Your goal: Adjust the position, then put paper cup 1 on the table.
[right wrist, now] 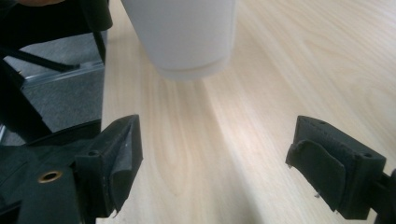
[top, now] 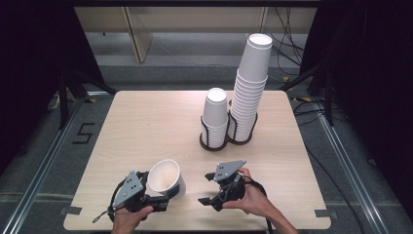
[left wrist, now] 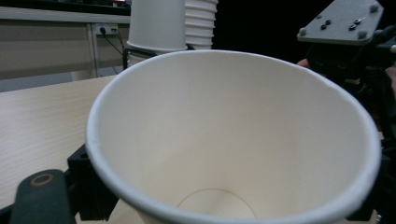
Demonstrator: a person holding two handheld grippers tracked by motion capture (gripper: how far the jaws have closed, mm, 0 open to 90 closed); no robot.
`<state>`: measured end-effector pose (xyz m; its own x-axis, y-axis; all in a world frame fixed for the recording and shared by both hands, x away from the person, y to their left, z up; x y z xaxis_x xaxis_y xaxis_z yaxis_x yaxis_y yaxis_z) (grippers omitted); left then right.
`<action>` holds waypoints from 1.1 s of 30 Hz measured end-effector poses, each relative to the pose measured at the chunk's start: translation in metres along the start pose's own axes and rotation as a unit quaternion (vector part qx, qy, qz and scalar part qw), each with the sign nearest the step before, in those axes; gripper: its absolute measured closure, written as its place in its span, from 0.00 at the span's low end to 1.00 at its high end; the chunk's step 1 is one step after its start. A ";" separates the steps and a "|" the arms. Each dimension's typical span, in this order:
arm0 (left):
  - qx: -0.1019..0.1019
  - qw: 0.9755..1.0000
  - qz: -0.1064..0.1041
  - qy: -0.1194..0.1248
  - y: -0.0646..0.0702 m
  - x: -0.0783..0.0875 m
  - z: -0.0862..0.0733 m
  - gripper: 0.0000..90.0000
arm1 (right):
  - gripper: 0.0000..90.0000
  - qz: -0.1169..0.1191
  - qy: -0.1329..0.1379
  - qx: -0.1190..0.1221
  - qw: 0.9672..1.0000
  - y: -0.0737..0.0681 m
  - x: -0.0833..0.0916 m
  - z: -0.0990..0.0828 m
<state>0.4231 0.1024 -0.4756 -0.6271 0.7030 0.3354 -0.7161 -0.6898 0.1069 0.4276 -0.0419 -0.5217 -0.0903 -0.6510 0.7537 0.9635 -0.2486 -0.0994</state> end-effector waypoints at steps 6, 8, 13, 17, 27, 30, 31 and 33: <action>0.004 0.999 0.038 -0.012 -0.013 -0.001 -0.005 0.16 | 0.19 -0.017 0.012 -0.015 1.000 0.009 0.011 -0.006; 0.005 0.999 0.047 -0.013 -0.017 0.000 -0.006 0.16 | 0.19 -0.022 0.012 -0.021 0.999 0.011 0.014 -0.009; 0.010 0.997 0.072 -0.014 -0.027 0.000 -0.007 0.16 | 0.19 -0.027 0.012 -0.034 0.999 0.016 0.019 -0.016; 0.016 0.996 0.083 -0.018 -0.033 0.001 -0.008 0.16 | 0.18 -0.031 0.008 -0.039 0.999 0.017 0.021 -0.022; 0.020 0.995 0.097 -0.020 -0.041 0.003 -0.009 0.16 | 0.18 -0.040 0.008 -0.039 0.998 0.016 0.026 -0.025; 0.021 0.994 0.103 -0.020 -0.046 0.000 -0.008 0.16 | 0.19 -0.043 0.006 -0.040 0.998 0.016 0.027 -0.027; 0.021 0.994 0.105 -0.020 -0.048 -0.002 -0.007 0.16 | 0.19 -0.047 0.008 -0.038 0.998 0.017 0.027 -0.027; 0.020 0.994 0.108 -0.022 -0.052 -0.004 -0.006 0.16 | 0.19 -0.048 0.007 -0.041 0.998 0.019 0.028 -0.029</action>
Point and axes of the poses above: each handheld gripper's, and its own axes: x roughly backward along the jaws, z roughly out of its top, y roughly to its right, the point moved 10 cm from there along -x, roughly forward along the jaws, and after that the axes turned 12 degrees about -y, right-handed, at the moved point
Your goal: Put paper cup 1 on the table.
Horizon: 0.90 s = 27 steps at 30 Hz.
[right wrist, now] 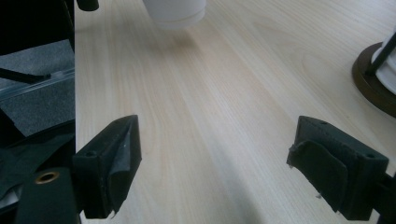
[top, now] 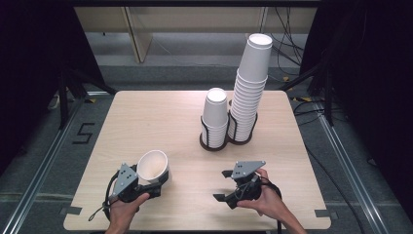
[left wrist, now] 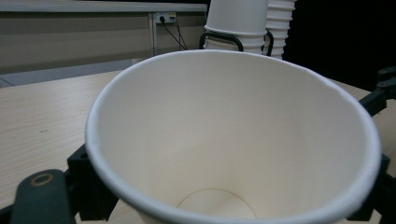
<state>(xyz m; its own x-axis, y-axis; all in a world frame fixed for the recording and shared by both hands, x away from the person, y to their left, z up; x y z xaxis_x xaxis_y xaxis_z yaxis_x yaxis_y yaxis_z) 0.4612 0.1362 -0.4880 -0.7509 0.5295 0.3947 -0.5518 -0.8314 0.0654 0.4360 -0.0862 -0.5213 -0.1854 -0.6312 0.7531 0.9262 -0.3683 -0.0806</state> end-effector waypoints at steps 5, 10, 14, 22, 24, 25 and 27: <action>0.008 1.000 0.007 -0.003 -0.012 -0.010 0.002 0.16 | 0.18 -0.007 -0.001 -0.009 1.000 0.004 0.002 -0.005; 0.018 1.000 0.020 -0.002 -0.028 -0.017 0.007 0.16 | 0.19 -0.011 -0.010 -0.001 1.000 0.002 0.003 -0.011; 0.035 0.999 0.026 0.000 -0.041 -0.025 0.014 0.16 | 0.19 -0.008 -0.011 -0.012 1.000 0.002 0.004 -0.014; 0.024 0.999 0.045 -0.003 -0.057 -0.047 0.029 0.16 | 0.19 -0.012 -0.008 -0.016 1.000 0.006 0.009 -0.019; 0.031 0.999 0.045 -0.001 -0.062 -0.053 0.033 0.16 | 0.19 -0.014 -0.010 -0.024 1.000 0.006 0.010 -0.020; 0.033 0.998 0.050 -0.002 -0.066 -0.056 0.034 0.16 | 0.19 -0.013 -0.009 -0.019 1.000 0.006 0.010 -0.021; 0.038 0.998 0.057 -0.003 -0.074 -0.063 0.036 0.16 | 0.19 -0.016 -0.009 -0.016 1.000 0.008 0.010 -0.022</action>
Point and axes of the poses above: each handheld gripper's, and its own axes: x roughly backward along the jaws, z roughly out of its top, y roughly to its right, the point moved 10 cm from there along -x, roughly forward along the jaws, and after that the axes turned 12 degrees about -y, right-handed, at the moved point
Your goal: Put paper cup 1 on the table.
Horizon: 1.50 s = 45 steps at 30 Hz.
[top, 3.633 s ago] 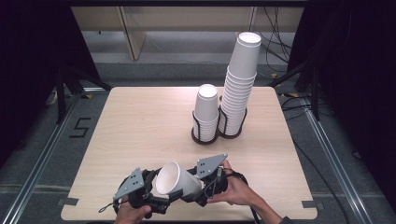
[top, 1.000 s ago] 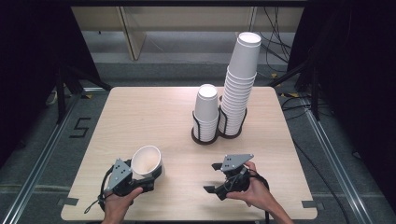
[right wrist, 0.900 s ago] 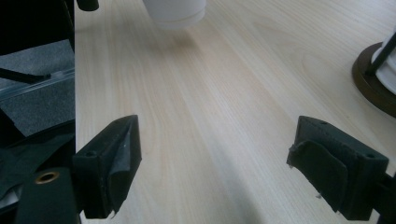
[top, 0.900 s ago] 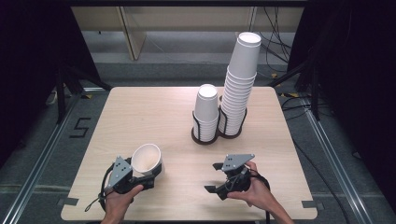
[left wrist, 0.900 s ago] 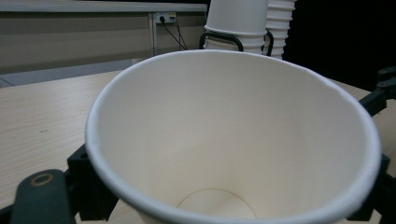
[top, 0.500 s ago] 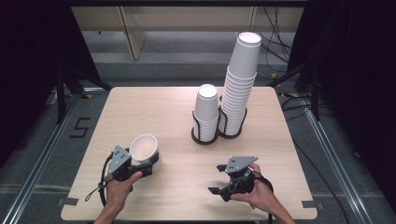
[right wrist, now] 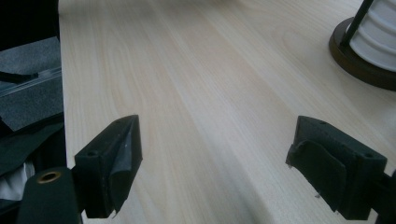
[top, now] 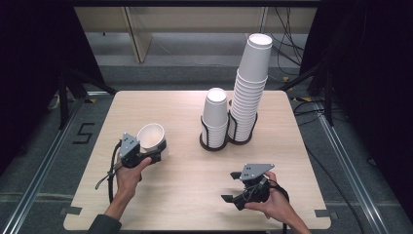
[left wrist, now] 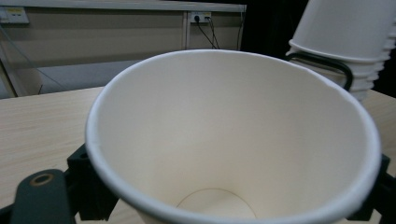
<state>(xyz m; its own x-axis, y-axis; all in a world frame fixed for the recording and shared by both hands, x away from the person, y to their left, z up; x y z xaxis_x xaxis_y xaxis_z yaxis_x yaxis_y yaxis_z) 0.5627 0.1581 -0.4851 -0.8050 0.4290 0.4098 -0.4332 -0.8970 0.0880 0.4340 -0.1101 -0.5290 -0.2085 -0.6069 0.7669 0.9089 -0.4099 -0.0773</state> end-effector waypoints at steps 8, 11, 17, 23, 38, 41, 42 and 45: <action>0.003 0.999 0.035 -0.005 -0.027 -0.029 0.011 0.16 | 0.19 -0.001 -0.003 -0.005 1.000 0.002 0.000 -0.003; 0.000 0.999 0.047 -0.007 -0.035 -0.038 0.016 0.16 | 0.19 -0.003 -0.005 -0.002 1.000 0.004 -0.001 -0.004; 0.005 0.998 0.059 -0.009 -0.048 -0.059 0.023 0.16 | 0.19 -0.001 -0.005 -0.002 1.000 0.002 -0.001 -0.004; -0.002 0.997 0.074 -0.028 -0.059 -0.079 0.024 0.15 | 0.19 -0.002 -0.004 -0.001 1.000 0.002 0.000 -0.003; -0.009 0.993 0.114 -0.033 -0.095 -0.100 0.023 0.14 | 0.19 0.004 -0.005 0.003 1.000 0.000 -0.002 -0.003; -0.014 0.991 0.125 -0.039 -0.102 -0.102 0.020 0.13 | 0.19 0.003 -0.005 -0.005 1.000 -0.002 -0.001 -0.003; -0.015 0.991 0.125 -0.038 -0.103 -0.102 0.019 0.13 | 0.19 0.000 -0.002 0.006 1.000 0.000 -0.001 -0.002; -0.008 0.990 0.130 -0.047 -0.106 -0.103 0.015 0.12 | 0.19 0.003 -0.004 0.001 1.000 -0.002 -0.001 -0.003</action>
Point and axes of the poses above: each handheld gripper's, and its own axes: x roughly backward along the jaws, z roughly out of its top, y roughly to its right, the point moved 10 cm from there along -x, roughly forward along the jaws, and after that the axes turned 12 degrees about -y, right-handed, at the moved point
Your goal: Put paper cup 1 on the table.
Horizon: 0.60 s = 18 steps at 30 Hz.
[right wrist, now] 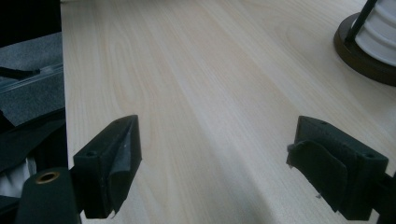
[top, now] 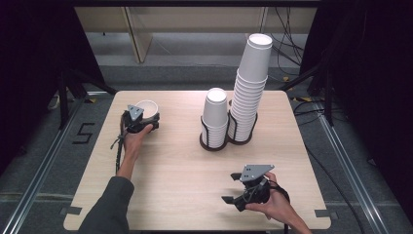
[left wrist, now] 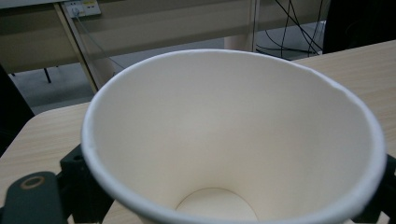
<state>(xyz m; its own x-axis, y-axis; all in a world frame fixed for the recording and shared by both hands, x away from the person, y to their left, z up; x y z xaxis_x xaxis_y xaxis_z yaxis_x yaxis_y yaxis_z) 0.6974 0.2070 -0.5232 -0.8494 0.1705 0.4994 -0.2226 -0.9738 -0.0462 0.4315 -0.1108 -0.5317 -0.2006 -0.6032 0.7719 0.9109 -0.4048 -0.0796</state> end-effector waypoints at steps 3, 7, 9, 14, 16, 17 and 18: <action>0.007 1.000 -0.002 -0.004 -0.002 -0.001 -0.002 0.12 | 0.19 0.000 0.001 0.003 1.000 0.001 0.000 0.000; 0.007 1.000 -0.001 -0.014 -0.001 -0.002 -0.007 0.13 | 0.19 0.004 0.000 0.000 1.000 -0.002 0.000 0.000; 0.005 1.000 -0.007 -0.024 -0.001 -0.001 -0.011 0.14 | 0.19 0.003 0.001 0.000 1.000 -0.001 0.000 0.000; 0.004 0.999 -0.013 -0.040 0.001 0.002 -0.014 0.15 | 0.19 0.000 0.000 -0.008 1.000 -0.001 0.001 -0.001; 0.002 0.999 -0.015 -0.044 0.002 0.003 -0.016 0.15 | 0.19 0.000 -0.003 -0.006 1.000 0.000 0.001 -0.002; 0.005 0.999 -0.016 -0.044 0.002 0.003 -0.017 0.15 | 0.19 0.003 -0.002 -0.011 1.000 -0.002 0.001 -0.002; 0.005 0.999 -0.017 -0.050 0.001 0.003 -0.018 0.15 | 0.19 -0.004 0.003 0.001 1.000 0.002 0.002 0.000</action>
<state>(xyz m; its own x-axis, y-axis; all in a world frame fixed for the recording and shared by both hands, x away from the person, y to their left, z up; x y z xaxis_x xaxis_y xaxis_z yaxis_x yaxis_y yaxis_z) 0.6861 0.2091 -0.5380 -0.7892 0.1883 0.5846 -0.2458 -0.9691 -0.0196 0.4326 -0.1129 -0.5308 -0.2094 -0.6046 0.7685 0.9103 -0.4075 -0.0725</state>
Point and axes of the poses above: each handheld gripper's, and its own axes: x roughly backward along the jaws, z roughly out of its top, y roughly to its right, the point moved 10 cm from there along -x, roughly forward along the jaws, and after that the axes turned 12 degrees about -y, right-handed, at the moved point
